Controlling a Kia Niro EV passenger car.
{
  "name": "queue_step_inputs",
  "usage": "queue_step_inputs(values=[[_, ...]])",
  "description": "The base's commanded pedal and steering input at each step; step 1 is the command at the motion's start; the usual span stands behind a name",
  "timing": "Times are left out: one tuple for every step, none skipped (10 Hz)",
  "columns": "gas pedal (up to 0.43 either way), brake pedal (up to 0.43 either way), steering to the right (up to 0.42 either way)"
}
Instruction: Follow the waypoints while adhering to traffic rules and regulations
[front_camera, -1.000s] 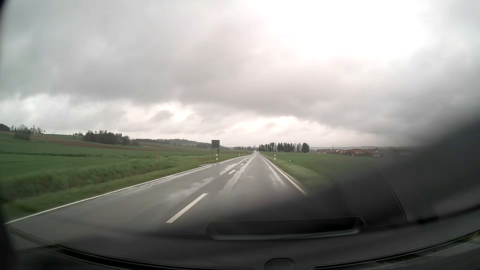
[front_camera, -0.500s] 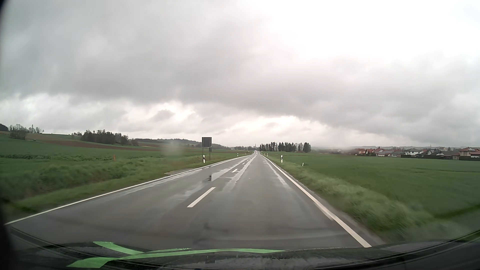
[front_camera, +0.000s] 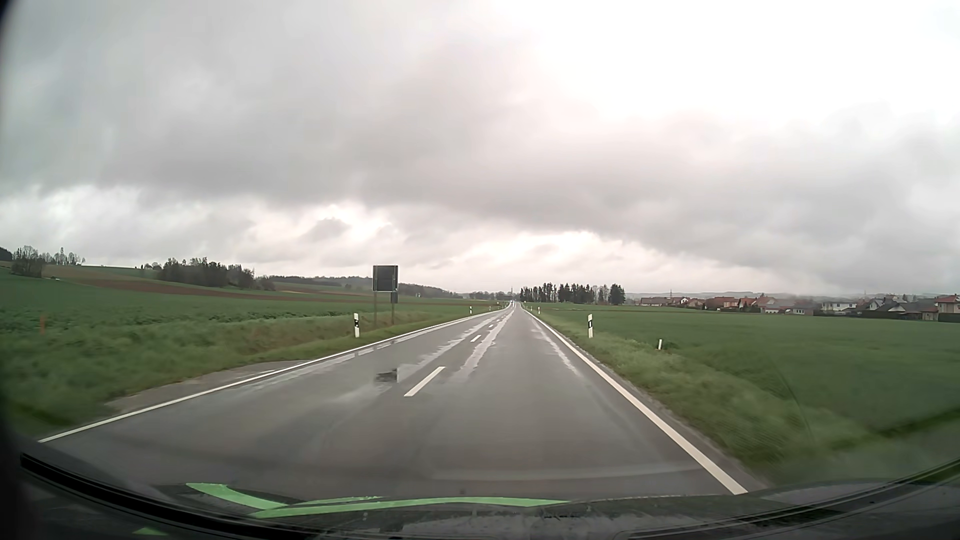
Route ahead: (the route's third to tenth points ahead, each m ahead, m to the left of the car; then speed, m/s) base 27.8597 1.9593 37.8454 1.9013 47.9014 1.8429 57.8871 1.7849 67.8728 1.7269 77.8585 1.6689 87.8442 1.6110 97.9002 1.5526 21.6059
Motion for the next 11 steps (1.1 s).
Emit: queue_step_inputs(values=[[0.047,0.000,0.001],[0.047,0.000,0.001],[0.047,0.000,0.001],[0.047,0.000,0.001],[0.047,0.000,0.001],[0.047,0.000,0.001],[0.059,0.000,0.001],[0.079,0.000,0.001],[0.110,0.000,0.001],[0.110,0.000,0.002],[0.110,0.000,0.002]])
